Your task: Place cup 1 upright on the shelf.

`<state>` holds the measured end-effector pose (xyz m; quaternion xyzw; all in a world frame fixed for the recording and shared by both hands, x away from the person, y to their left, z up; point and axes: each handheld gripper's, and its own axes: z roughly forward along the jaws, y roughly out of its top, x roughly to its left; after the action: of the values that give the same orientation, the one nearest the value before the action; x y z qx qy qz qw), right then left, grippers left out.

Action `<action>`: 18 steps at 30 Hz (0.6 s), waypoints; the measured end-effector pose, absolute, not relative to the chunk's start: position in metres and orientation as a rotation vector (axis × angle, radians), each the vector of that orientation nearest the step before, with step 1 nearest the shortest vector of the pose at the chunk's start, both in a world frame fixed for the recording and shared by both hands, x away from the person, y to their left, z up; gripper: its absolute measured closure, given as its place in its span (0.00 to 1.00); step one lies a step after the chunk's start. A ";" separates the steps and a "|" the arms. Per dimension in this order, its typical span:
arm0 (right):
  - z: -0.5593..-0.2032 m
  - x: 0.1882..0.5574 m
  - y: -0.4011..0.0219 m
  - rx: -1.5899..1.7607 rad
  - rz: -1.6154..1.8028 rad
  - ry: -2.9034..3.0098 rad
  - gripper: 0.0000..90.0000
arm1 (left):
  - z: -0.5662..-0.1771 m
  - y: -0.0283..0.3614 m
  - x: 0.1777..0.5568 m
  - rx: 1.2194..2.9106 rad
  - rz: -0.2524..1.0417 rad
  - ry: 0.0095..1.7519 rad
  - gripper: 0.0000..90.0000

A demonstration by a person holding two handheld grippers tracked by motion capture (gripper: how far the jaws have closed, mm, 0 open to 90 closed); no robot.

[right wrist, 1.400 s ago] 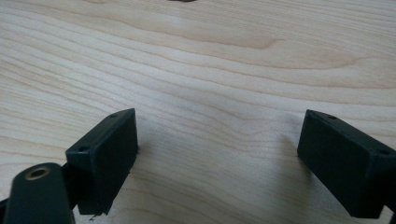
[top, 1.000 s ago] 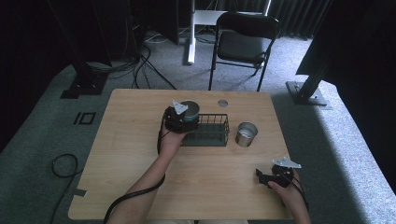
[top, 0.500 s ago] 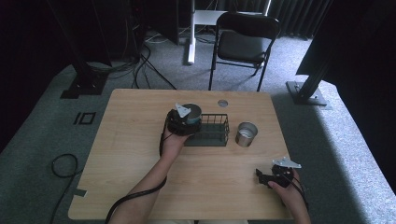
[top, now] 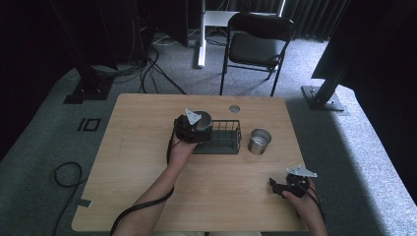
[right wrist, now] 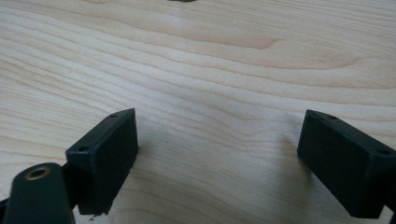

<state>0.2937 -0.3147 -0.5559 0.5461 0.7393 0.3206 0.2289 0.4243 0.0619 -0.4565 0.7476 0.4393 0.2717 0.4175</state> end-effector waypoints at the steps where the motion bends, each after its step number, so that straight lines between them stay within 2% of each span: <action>1: -0.556 0.294 -0.315 1.504 0.883 2.035 0.13 | -0.456 0.063 0.424 1.871 0.665 1.094 0.03; 18: -0.556 0.294 -0.315 1.502 0.882 2.035 0.13 | -0.443 0.074 0.407 1.869 0.694 1.033 0.02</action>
<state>0.2938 -0.3147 -0.5559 0.5459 0.7394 0.3205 0.2292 0.4074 0.0739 -0.4429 0.7501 0.4147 0.2787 0.4333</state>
